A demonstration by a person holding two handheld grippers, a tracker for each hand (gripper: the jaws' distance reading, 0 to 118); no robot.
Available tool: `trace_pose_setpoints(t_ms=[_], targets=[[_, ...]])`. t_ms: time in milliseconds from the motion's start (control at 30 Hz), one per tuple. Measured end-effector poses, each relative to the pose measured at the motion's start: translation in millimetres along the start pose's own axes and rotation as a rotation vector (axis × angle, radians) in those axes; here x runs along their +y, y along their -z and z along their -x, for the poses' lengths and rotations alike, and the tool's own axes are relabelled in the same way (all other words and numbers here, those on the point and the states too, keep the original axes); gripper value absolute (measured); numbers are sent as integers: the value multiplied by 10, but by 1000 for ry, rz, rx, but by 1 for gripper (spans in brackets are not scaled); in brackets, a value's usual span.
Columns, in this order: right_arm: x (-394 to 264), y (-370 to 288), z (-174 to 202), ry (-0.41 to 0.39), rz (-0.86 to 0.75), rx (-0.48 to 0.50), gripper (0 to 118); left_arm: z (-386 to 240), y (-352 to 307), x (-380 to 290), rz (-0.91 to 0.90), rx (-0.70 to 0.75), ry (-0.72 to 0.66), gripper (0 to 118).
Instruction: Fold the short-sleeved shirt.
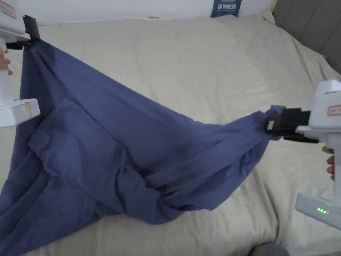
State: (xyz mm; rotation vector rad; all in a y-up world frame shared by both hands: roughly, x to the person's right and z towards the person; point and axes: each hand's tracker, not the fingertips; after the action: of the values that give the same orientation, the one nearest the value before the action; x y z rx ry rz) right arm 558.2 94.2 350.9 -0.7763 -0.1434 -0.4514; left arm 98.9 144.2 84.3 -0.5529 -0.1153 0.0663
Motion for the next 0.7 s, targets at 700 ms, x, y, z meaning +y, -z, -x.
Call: trace_pose_setpoints(t_ms=[700], targets=[[1195,-3315,1372,-339,-605,119,9,898,-3389,1215,-602,156,-44,2]])
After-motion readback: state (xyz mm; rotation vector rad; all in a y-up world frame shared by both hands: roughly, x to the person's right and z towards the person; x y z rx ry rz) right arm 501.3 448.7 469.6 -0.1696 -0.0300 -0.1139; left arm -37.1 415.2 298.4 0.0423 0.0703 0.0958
